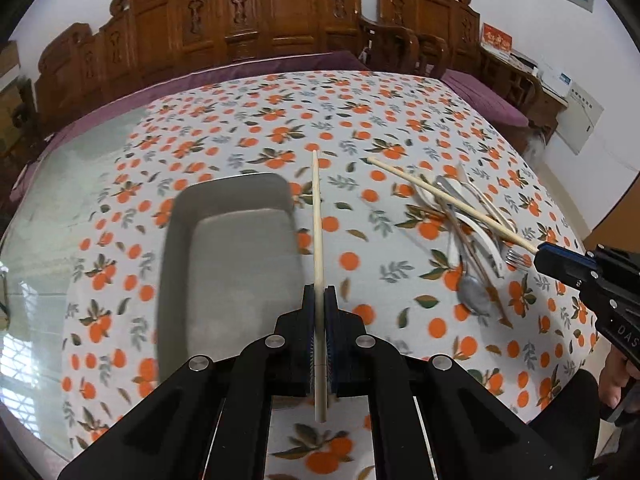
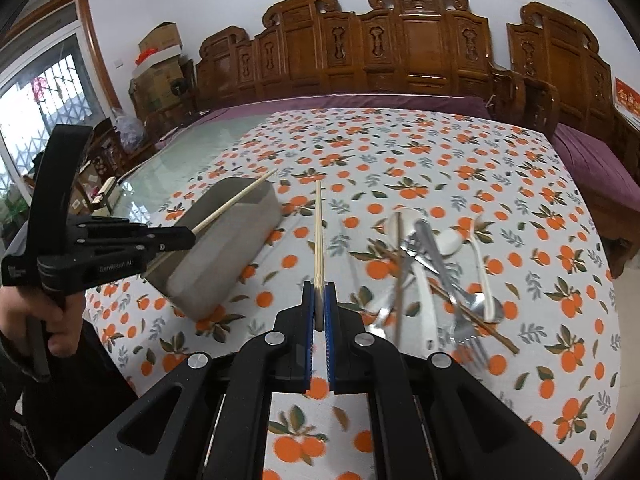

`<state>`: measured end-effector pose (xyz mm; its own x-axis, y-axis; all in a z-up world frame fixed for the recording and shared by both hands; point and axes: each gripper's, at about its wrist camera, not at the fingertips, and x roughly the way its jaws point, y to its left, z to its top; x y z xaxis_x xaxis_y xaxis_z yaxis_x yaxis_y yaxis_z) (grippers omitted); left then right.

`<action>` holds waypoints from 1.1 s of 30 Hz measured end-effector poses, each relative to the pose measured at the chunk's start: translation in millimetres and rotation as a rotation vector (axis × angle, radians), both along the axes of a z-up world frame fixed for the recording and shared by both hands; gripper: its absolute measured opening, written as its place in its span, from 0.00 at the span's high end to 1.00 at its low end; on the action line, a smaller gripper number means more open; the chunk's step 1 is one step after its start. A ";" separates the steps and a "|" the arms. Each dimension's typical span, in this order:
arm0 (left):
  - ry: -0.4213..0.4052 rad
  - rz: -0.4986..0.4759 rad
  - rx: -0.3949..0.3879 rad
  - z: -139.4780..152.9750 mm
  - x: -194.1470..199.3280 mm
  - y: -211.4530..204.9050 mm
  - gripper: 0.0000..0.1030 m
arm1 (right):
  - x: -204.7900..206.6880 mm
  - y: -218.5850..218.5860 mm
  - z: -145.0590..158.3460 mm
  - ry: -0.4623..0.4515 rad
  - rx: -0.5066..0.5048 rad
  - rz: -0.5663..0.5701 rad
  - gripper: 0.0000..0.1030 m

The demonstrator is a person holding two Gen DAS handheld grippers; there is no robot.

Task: Organize utensils
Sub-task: 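Carry both chopsticks over the grey tray and open both tools to drop them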

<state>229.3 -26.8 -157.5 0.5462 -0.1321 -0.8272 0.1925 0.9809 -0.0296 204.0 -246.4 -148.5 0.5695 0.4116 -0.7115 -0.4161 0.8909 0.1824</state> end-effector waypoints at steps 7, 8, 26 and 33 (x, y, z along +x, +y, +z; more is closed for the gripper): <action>0.026 0.020 0.005 -6.2 5.8 33.2 0.96 | 0.1 25.4 2.6 0.001 0.006 0.013 0.94; 0.033 0.023 0.006 -8.9 7.1 37.8 0.96 | 0.0 29.3 3.5 0.000 0.008 0.016 0.94; 0.078 0.043 -0.041 -45.4 27.9 67.6 0.95 | 2.7 70.2 2.9 0.020 0.005 0.058 0.94; -0.021 0.068 -0.020 -26.6 21.1 81.7 0.83 | 4.6 87.7 3.3 0.026 0.028 0.071 0.94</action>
<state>250.4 54.9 -184.1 0.5720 -0.1100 -0.8128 0.1260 0.9910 -0.0454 208.5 -158.7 -145.2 0.5194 0.4704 -0.7135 -0.4726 0.8537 0.2188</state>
